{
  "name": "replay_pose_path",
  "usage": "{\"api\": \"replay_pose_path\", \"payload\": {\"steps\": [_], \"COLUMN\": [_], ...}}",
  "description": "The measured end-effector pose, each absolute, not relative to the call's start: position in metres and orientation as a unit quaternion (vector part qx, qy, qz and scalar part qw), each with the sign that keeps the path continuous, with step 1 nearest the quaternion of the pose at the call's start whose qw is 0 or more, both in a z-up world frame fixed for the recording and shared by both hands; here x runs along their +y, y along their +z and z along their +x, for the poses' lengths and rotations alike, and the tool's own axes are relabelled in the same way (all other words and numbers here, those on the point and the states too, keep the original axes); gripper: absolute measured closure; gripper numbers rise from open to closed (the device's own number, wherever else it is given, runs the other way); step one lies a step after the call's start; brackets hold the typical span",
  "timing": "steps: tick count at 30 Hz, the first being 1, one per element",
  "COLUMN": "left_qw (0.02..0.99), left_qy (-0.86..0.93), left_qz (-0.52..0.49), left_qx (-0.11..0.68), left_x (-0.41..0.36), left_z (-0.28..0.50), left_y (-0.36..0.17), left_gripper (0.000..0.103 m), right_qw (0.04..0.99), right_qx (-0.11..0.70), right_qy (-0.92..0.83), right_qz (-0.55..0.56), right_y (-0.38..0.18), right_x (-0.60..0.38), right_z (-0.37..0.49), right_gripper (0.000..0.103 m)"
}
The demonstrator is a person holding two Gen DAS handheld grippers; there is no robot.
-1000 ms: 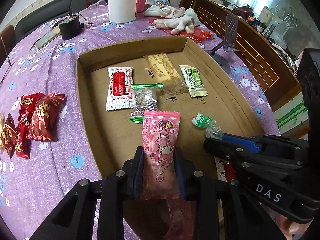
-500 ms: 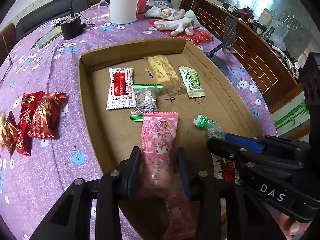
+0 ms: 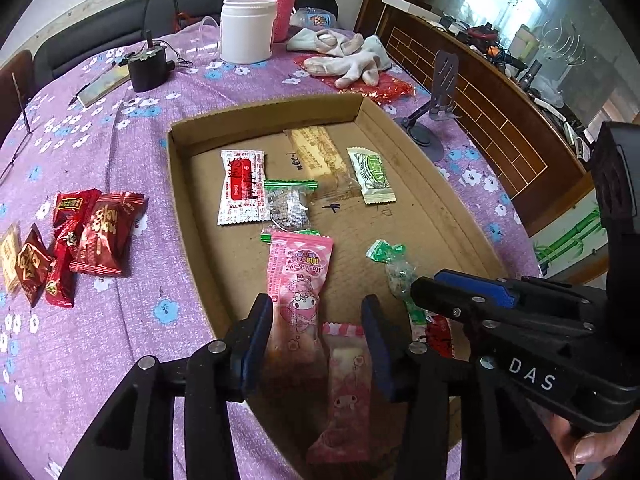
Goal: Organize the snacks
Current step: 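Lower both items into the tray and open both grippers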
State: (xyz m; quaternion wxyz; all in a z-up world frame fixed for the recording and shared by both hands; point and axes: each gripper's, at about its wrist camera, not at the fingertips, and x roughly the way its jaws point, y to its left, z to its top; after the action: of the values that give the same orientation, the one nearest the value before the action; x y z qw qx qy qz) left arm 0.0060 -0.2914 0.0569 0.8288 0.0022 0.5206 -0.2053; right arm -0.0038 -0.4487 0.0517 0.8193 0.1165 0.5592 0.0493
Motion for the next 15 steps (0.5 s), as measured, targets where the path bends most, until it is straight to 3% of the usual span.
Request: {"api": "replay_pose_path", "payload": {"steps": [15], "left_qw": [0.843], "left_qy": [-0.177], "left_qz": [-0.04], "left_qx": [0.506], "left_x": [-0.238], "left_z": [-0.002], "left_y": [0.077], "left_gripper": [0.055], "right_qw": [0.823], "right_qx": [0.552], "right_qy": [0.077], "right_qz": [0.113], "right_y": [0.072], "right_x": [-0.411], "right_z": [-0.005], "right_gripper": [0.084]}}
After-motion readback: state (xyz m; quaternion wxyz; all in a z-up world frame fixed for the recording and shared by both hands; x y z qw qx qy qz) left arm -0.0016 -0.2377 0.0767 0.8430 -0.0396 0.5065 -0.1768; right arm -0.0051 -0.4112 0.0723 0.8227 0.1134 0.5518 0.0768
